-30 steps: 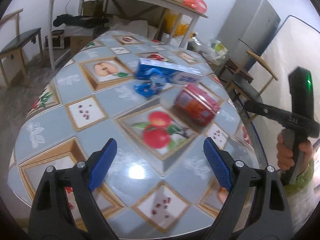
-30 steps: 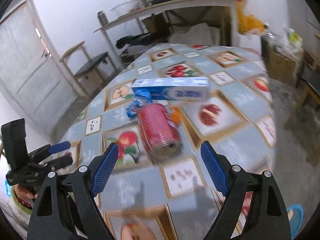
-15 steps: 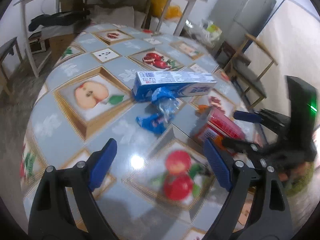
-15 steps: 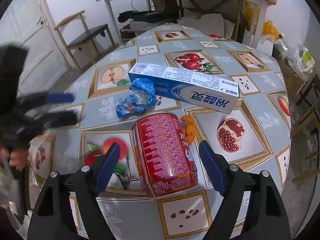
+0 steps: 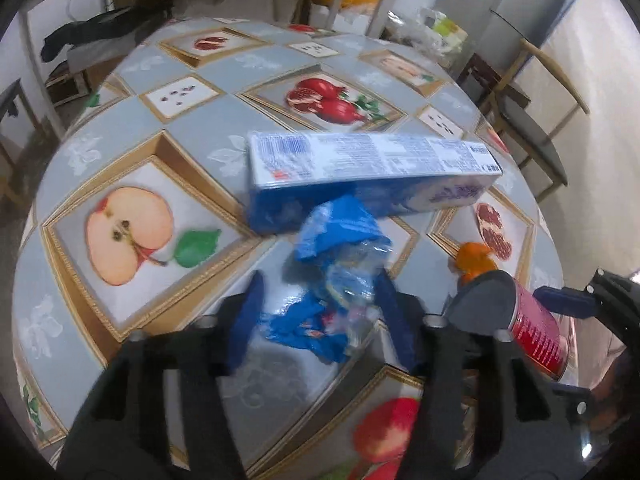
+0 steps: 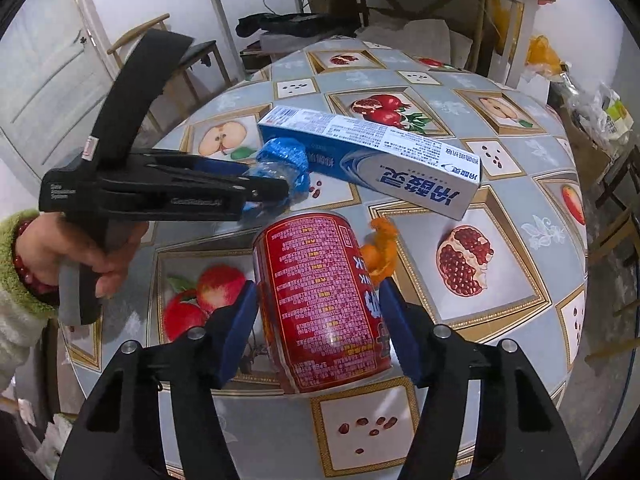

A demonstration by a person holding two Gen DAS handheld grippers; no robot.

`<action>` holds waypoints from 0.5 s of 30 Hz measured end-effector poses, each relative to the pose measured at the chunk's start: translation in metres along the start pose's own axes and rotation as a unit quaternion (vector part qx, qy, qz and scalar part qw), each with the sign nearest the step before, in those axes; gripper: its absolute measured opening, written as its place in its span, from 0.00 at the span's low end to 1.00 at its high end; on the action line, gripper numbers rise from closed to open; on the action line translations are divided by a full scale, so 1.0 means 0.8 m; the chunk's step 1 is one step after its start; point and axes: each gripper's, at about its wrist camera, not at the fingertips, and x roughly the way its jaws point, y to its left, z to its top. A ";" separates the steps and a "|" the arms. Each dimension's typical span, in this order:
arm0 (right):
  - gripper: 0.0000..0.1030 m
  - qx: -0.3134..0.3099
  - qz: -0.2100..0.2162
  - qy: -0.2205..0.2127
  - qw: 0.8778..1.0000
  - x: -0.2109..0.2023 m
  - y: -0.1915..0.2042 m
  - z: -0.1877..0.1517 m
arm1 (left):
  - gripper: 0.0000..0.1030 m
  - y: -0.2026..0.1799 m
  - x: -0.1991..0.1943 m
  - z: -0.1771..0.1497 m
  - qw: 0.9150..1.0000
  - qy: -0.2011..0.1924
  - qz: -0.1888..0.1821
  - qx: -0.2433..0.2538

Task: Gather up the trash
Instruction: 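Close right tool on red milk can while left tool reaches blue wrapper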

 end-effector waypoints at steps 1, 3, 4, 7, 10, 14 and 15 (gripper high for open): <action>0.59 -0.001 0.000 0.000 1.000 -0.001 0.001 -0.002 | 0.37 -0.001 0.000 -0.001 1.000 0.000 0.000 0.000; 0.59 -0.002 0.000 0.001 1.000 -0.005 0.003 -0.008 | 0.31 -0.005 -0.002 -0.005 1.000 0.005 0.001 0.001; 0.58 -0.001 0.001 0.002 1.000 -0.008 0.005 -0.013 | 0.29 -0.006 -0.004 -0.008 1.000 0.006 0.004 0.003; 0.58 0.001 0.000 0.003 1.000 -0.016 0.008 -0.026 | 0.26 -0.012 -0.015 -0.023 1.000 0.009 0.009 0.014; 0.58 0.011 -0.002 0.004 1.000 -0.029 0.009 -0.047 | 0.26 -0.013 -0.029 -0.048 1.000 0.017 0.001 0.006; 0.58 0.036 -0.005 0.003 0.999 -0.049 0.006 -0.079 | 0.26 -0.018 -0.058 -0.102 0.999 0.025 -0.026 -0.010; 0.58 0.045 -0.009 0.002 0.999 -0.054 0.005 -0.088 | 0.26 -0.019 -0.064 -0.114 0.999 0.026 -0.030 -0.014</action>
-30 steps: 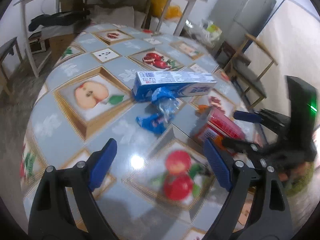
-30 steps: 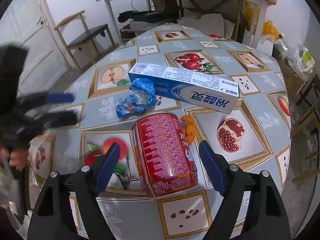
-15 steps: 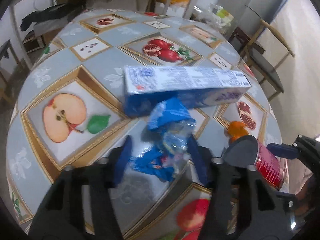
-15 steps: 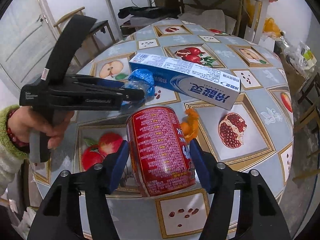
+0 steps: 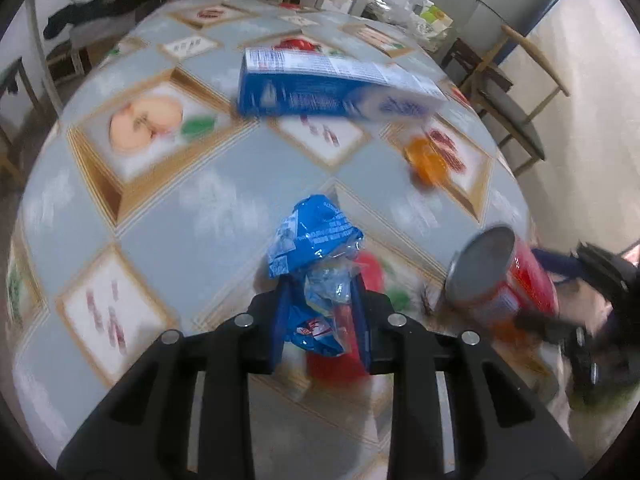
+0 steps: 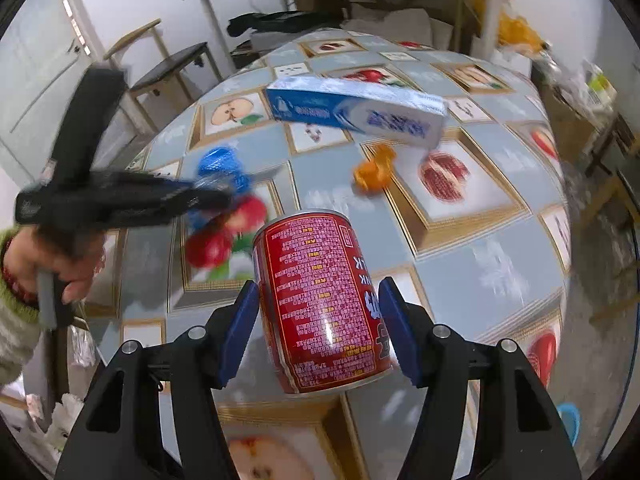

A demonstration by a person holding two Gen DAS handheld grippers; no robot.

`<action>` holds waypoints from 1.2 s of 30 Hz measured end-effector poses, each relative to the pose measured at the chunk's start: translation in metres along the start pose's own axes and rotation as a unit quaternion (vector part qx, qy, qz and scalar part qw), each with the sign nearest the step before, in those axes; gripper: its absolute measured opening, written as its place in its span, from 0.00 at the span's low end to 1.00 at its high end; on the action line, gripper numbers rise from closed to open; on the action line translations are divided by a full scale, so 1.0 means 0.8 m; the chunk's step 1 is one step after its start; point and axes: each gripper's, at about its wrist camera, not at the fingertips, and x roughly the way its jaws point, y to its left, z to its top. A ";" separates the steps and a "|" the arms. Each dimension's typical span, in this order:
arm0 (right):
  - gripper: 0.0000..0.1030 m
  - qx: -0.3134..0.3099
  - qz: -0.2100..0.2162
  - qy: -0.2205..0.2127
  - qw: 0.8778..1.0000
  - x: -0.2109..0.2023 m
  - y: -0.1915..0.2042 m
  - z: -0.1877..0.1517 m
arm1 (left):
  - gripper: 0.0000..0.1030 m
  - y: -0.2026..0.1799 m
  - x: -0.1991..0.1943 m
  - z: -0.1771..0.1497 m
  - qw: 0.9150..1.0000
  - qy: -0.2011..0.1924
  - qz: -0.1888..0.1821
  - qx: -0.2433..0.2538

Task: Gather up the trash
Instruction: 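Close right tool on red milk can while left tool reaches blue wrapper, then close left tool on blue wrapper while right tool holds the red can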

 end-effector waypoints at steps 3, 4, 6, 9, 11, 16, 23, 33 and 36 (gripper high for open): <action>0.58 0.033 -0.008 -0.002 0.999 -0.017 -0.008 -0.028 | 0.26 -0.004 -0.019 -0.047 1.000 0.000 -0.015 -0.020; 0.58 0.044 -0.009 -0.003 0.999 -0.022 -0.010 -0.036 | 0.26 -0.005 -0.025 -0.060 0.999 -0.001 -0.020 -0.028; 0.58 0.066 -0.012 -0.006 0.998 -0.032 -0.013 -0.054 | 0.26 -0.008 -0.035 -0.088 0.998 -0.004 -0.031 -0.049; 0.58 0.088 -0.020 -0.013 0.996 -0.045 -0.012 -0.077 | 0.28 -0.014 -0.046 -0.122 0.996 -0.012 -0.046 -0.073; 0.59 0.102 -0.017 -0.017 0.994 -0.050 -0.012 -0.087 | 0.38 -0.020 -0.053 -0.138 0.996 -0.021 -0.048 -0.076; 0.59 0.123 -0.010 -0.026 0.992 -0.054 -0.013 -0.099 | 0.51 -0.028 -0.059 -0.152 0.997 -0.039 -0.035 -0.061; 0.59 0.132 -0.005 -0.032 0.991 -0.056 -0.016 -0.104 | 0.64 -0.039 -0.075 -0.154 0.998 -0.062 -0.001 -0.021; 0.61 0.137 -0.003 -0.043 0.990 -0.054 -0.013 -0.108 | 0.60 -0.052 -0.058 -0.158 0.995 -0.072 0.067 -0.009; 0.63 0.130 0.001 -0.036 0.991 -0.050 -0.012 -0.106 | 0.55 -0.054 -0.055 -0.157 0.994 -0.076 0.083 -0.005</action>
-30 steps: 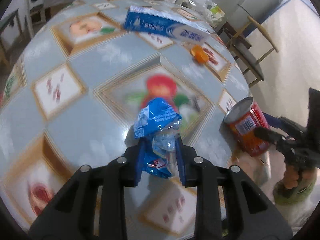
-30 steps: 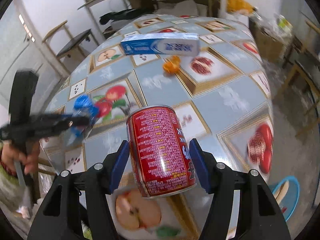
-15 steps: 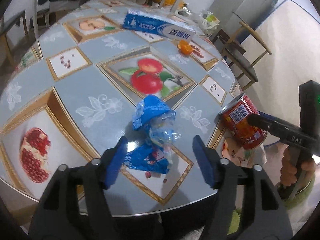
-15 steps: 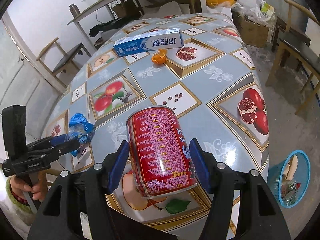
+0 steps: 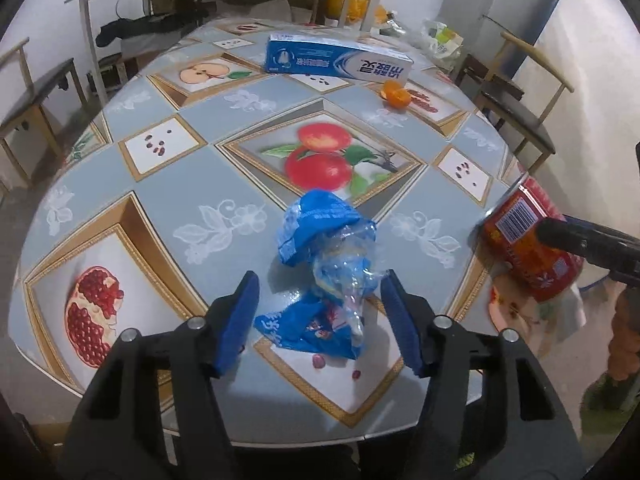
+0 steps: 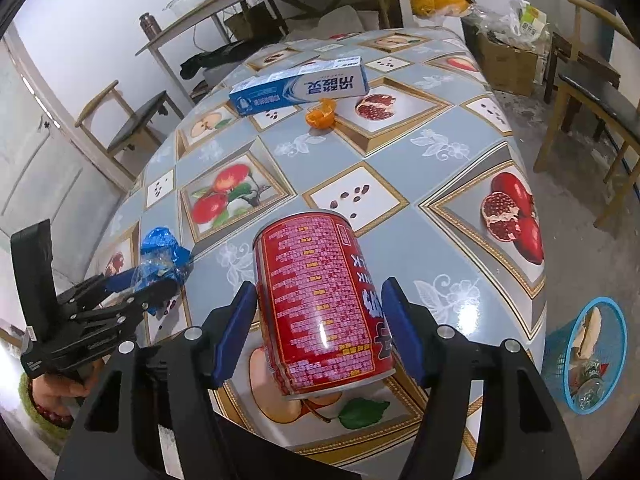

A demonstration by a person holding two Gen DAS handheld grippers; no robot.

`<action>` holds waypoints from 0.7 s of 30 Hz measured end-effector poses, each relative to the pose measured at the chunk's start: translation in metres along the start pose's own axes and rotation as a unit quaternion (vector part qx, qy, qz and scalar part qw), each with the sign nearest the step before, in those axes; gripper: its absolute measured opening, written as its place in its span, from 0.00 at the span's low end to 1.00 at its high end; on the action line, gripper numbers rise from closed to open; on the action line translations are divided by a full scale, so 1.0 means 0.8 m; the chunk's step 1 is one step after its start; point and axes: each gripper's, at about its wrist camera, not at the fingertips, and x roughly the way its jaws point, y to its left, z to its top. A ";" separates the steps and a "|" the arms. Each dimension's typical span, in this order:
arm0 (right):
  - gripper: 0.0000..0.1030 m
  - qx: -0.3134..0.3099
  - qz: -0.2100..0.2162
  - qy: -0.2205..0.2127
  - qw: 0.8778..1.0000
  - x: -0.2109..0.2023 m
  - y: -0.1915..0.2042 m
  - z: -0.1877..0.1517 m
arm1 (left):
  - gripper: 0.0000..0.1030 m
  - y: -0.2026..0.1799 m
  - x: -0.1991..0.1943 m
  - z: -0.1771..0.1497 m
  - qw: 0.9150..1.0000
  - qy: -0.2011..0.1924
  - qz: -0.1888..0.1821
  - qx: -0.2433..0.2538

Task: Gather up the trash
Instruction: 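Close left tool on blue wrapper while right tool holds the red can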

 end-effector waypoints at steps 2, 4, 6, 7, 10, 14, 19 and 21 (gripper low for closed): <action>0.65 -0.004 0.000 0.007 1.000 0.003 0.002 0.002 | 0.52 -0.001 0.001 0.001 1.000 -0.001 0.003 0.002; 0.65 -0.012 0.000 0.010 1.000 0.005 0.003 0.003 | 0.47 -0.001 0.001 0.002 1.000 -0.001 0.006 0.004; 0.65 -0.015 0.004 0.015 1.000 0.008 0.003 0.007 | 0.42 -0.002 0.001 0.002 1.000 0.000 0.006 0.003; 0.65 -0.015 0.008 0.018 1.000 0.009 0.002 0.008 | 0.39 -0.002 0.001 0.002 1.000 0.000 0.006 0.003; 0.65 -0.011 0.021 0.030 0.999 0.015 -0.001 0.013 | 0.34 -0.003 0.001 0.003 1.000 0.000 0.005 0.004; 0.65 -0.009 0.031 0.050 0.998 0.026 -0.005 0.019 | 0.29 -0.006 0.003 0.003 1.000 0.000 0.003 0.008; 0.65 -0.003 0.046 0.063 0.997 0.031 -0.007 0.021 | 0.26 -0.007 0.003 0.003 1.000 0.000 0.003 0.011; 0.65 0.000 0.050 0.065 0.997 0.033 -0.008 0.021 | 0.26 -0.009 0.004 0.003 1.000 0.000 0.003 0.012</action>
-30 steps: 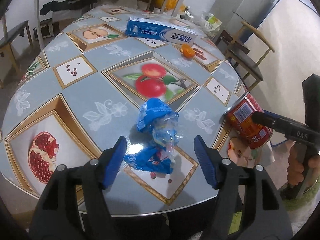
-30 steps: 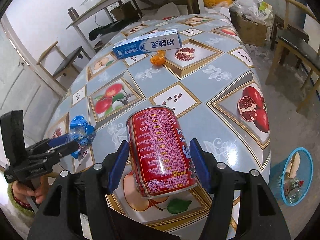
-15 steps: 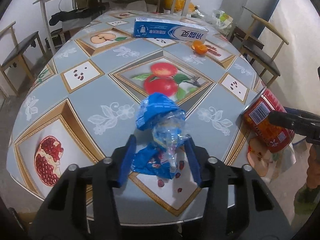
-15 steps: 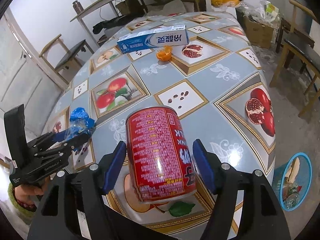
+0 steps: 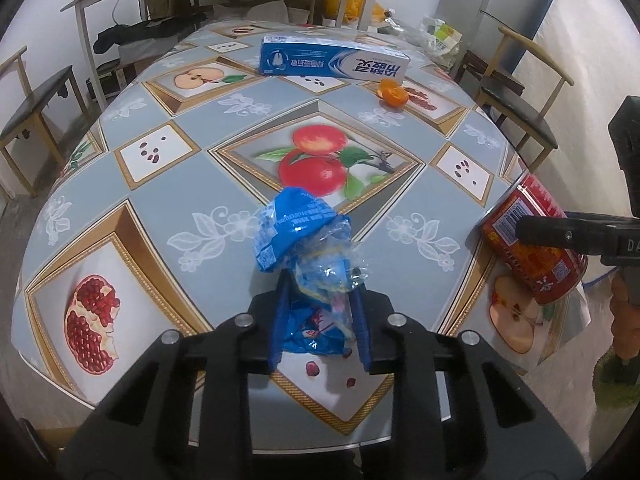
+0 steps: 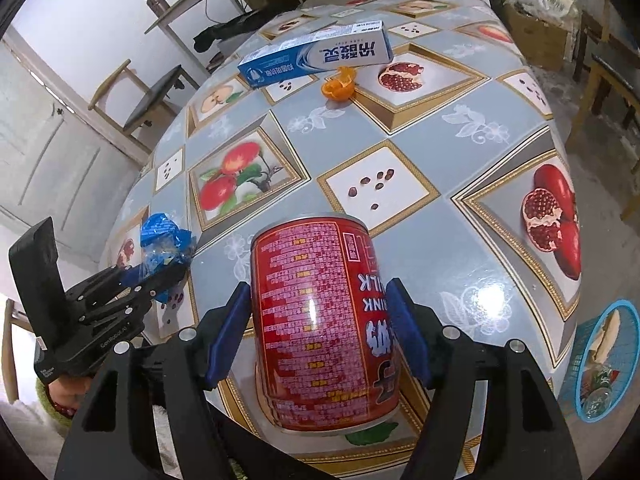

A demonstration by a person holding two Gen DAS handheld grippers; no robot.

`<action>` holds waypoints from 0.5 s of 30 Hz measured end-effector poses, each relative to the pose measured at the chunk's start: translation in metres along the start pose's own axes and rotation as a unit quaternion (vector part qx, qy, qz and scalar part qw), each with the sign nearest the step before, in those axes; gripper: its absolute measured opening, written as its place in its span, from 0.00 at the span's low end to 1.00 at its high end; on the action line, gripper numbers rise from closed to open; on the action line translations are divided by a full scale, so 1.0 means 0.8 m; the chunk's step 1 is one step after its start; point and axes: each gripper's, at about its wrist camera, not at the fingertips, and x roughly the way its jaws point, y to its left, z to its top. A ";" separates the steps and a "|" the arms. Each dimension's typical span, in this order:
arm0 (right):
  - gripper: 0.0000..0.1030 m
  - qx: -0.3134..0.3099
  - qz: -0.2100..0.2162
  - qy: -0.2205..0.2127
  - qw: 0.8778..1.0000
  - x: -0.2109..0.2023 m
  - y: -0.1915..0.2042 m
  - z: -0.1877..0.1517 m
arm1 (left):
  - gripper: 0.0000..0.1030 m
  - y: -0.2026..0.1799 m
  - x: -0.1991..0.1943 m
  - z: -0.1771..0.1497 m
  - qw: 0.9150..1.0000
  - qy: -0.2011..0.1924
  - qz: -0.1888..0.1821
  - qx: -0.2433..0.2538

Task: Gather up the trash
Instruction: 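Close left tool on blue wrapper while right tool holds the red can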

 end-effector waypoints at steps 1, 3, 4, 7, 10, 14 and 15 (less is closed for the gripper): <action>0.65 0.001 0.001 -0.001 1.000 0.000 0.000 0.000 | 0.25 0.000 0.000 0.000 1.000 0.000 0.000 0.000; 0.65 0.005 0.003 -0.003 1.000 0.000 -0.001 -0.001 | 0.25 -0.001 0.000 0.000 1.000 0.000 0.000 0.002; 0.65 0.007 0.005 -0.004 1.000 0.000 -0.001 -0.001 | 0.25 -0.002 0.000 0.000 1.000 0.000 0.000 0.003; 0.64 0.013 0.010 -0.008 1.000 -0.001 -0.004 -0.002 | 0.24 -0.003 0.000 0.000 1.000 0.000 0.001 0.002; 0.64 0.017 0.011 -0.010 1.000 -0.002 -0.006 -0.004 | 0.24 -0.004 0.000 0.000 1.000 0.000 0.000 0.002; 0.64 0.022 0.012 -0.012 1.000 -0.004 -0.007 -0.006 | 0.24 -0.004 -0.001 0.000 1.000 0.000 0.001 0.002; 0.64 0.023 0.012 -0.013 1.000 -0.005 -0.008 -0.007 | 0.24 -0.005 -0.001 0.000 1.000 -0.001 0.001 0.003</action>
